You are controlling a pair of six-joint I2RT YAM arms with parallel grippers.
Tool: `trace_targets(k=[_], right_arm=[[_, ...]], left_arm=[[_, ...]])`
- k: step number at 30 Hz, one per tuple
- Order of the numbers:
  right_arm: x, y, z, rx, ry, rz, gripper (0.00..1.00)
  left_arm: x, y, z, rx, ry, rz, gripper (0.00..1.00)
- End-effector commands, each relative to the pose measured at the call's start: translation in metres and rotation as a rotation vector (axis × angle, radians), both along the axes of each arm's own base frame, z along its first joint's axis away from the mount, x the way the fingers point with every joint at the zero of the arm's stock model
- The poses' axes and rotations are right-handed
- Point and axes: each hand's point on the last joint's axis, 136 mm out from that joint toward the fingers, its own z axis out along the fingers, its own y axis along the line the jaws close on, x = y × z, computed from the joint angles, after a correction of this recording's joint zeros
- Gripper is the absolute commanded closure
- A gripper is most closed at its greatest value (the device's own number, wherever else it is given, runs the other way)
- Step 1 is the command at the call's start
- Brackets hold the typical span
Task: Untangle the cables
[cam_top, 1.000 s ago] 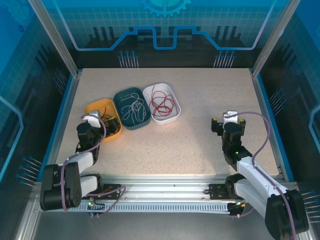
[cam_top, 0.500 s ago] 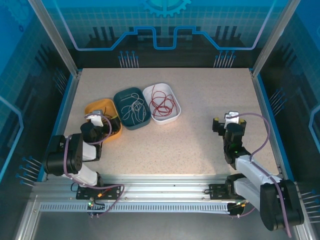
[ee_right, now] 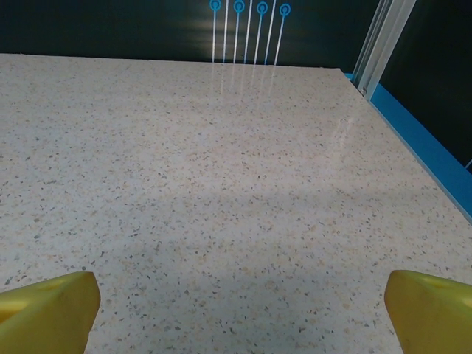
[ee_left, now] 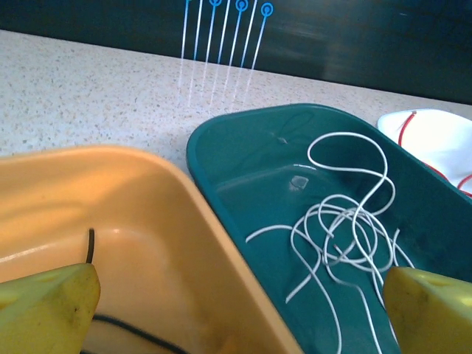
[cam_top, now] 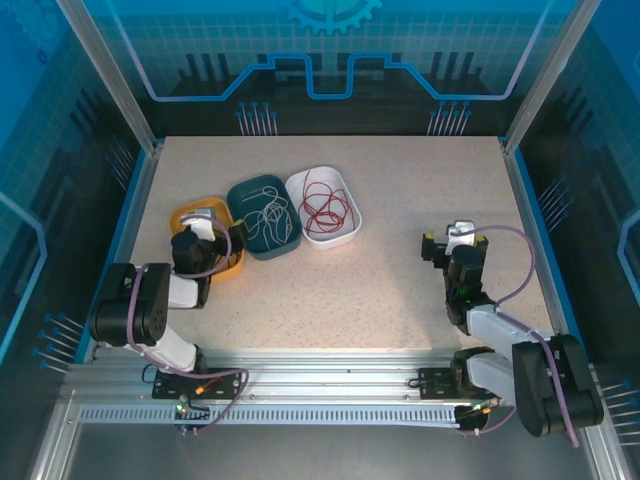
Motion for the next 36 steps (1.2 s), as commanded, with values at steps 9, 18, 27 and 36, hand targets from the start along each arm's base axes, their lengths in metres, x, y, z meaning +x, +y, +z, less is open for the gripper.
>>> trace_targets(k=[9,18,27,36], right_arm=[[0.034,0.010,0.010,-0.001,-0.100,0.070,0.00],[0.049,0.021,-0.012,0.015,-0.046,0.133,0.00],[0.065,0.045,-0.026,0.074,0.044,0.348,0.00],[0.063,0.047,-0.025,0.102,0.032,0.387,0.00]], left_arm=[[0.002,0.007,-0.005,0.060,0.047,0.058,0.01],[0.002,0.008,-0.005,0.060,0.045,0.058,0.01],[0.002,0.006,-0.004,0.062,0.043,0.046,0.01],[0.003,0.000,-0.005,0.062,0.052,0.014,0.01]])
